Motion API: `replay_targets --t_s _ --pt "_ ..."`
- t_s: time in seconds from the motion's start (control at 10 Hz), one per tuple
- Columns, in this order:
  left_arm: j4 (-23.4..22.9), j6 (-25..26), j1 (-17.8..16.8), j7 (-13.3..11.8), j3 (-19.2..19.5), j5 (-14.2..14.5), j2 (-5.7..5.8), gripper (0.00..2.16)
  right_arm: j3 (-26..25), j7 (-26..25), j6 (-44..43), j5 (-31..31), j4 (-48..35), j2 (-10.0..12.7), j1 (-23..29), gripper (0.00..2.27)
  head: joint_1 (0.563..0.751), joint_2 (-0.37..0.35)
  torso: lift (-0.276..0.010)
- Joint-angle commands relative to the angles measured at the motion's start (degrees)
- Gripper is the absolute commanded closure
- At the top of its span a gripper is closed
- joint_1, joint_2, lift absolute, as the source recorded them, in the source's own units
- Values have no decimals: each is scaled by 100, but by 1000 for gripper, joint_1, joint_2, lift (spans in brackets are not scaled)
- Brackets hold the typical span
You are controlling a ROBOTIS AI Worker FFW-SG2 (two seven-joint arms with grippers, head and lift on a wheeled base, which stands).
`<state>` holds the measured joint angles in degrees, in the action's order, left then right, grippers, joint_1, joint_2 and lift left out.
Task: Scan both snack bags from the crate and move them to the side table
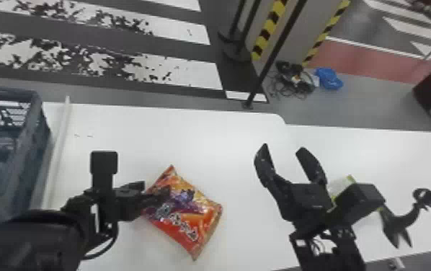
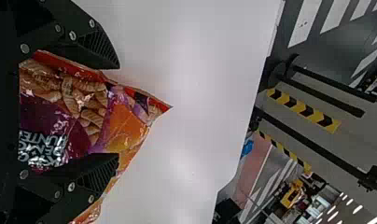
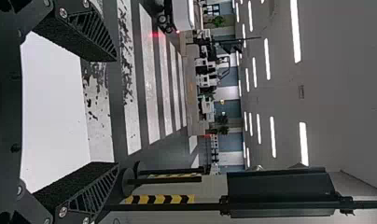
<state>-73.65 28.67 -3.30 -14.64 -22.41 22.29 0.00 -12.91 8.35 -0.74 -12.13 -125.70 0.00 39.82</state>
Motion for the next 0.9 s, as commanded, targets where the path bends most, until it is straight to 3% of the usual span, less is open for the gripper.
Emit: replay_targets --t_s 0.0,0.1,0.2,0.3,0.6,0.8 --pt "-167 -111 84 23 17 -190 -15 66 -18 0 0 0 -16 5 17 140 695 -350 -29" --pt "-492 -181 207 146 52 -251 -15 66 -18 0 0 0 -7 5 26 140 695 -350 -29" --pt "-800 -339 348 287 78 -515 -15 66 -27 0 0 -9 -7 5 26 140 695 -350 -29" --pt "-1160 -304 462 375 114 -524 -15 66 -45 0 0 -9 -7 5 17 140 695 -350 -29" --pt "-2601 -304 1218 797 676 -840 9 66 -45 26 18 44 107 5 -36 140 695 -350 -29" --pt "-3603 -322 1868 911 1256 -884 255 66 -36 53 88 237 266 5 -80 140 695 -350 -29"
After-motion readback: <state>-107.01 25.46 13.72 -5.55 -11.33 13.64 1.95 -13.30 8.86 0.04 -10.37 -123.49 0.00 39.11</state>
